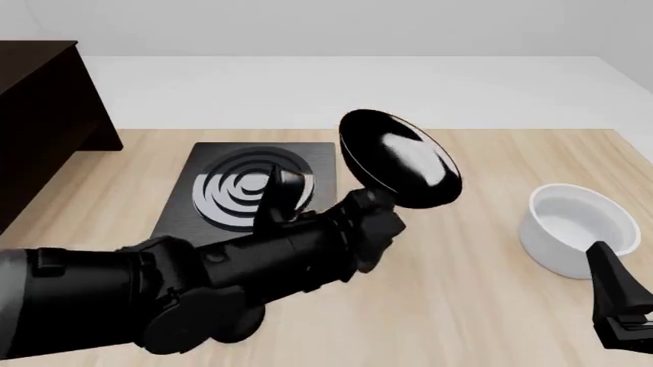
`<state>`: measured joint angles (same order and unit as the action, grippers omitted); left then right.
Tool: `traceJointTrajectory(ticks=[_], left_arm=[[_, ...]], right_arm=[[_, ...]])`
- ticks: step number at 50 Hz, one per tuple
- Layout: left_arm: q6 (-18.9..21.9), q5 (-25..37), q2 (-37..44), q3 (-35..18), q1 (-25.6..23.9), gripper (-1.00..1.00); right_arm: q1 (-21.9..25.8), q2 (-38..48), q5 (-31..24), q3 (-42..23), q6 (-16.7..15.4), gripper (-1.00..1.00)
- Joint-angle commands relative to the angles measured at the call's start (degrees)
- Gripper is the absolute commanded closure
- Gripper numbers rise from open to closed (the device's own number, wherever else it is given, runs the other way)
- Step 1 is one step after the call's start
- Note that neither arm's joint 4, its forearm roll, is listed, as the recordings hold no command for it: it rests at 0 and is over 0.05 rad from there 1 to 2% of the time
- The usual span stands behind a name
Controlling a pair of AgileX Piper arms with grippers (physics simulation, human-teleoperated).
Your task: Put the frying pan under the cabinet shelf.
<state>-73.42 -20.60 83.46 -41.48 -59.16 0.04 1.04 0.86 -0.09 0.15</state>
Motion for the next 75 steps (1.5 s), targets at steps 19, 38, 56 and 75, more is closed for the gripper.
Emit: traceJointTrajectory(ticks=[19, 38, 56, 75], left_arm=[[-8.91, -6.84, -12.7, 9.7, 11.17, 1.0], [-14.1, -14.31, -17.67, 19.25, 23.1, 1.0], [-25.18, -38.4, -8.12, 29.86, 32.64, 1.0], [-32.29, -49.29, -3.9, 32.06, 44.04, 1.0]], right_arm=[[-0.01, 0.0, 0.0, 0.0, 0.0, -1.0], [0.01, 0.01, 0.0, 0.0, -0.01, -1.0], [0.0, -0.02, -0.01, 0.0, 0.0, -1.0], [-0.01, -0.03, -0.01, 0.0, -0.01, -1.0]])
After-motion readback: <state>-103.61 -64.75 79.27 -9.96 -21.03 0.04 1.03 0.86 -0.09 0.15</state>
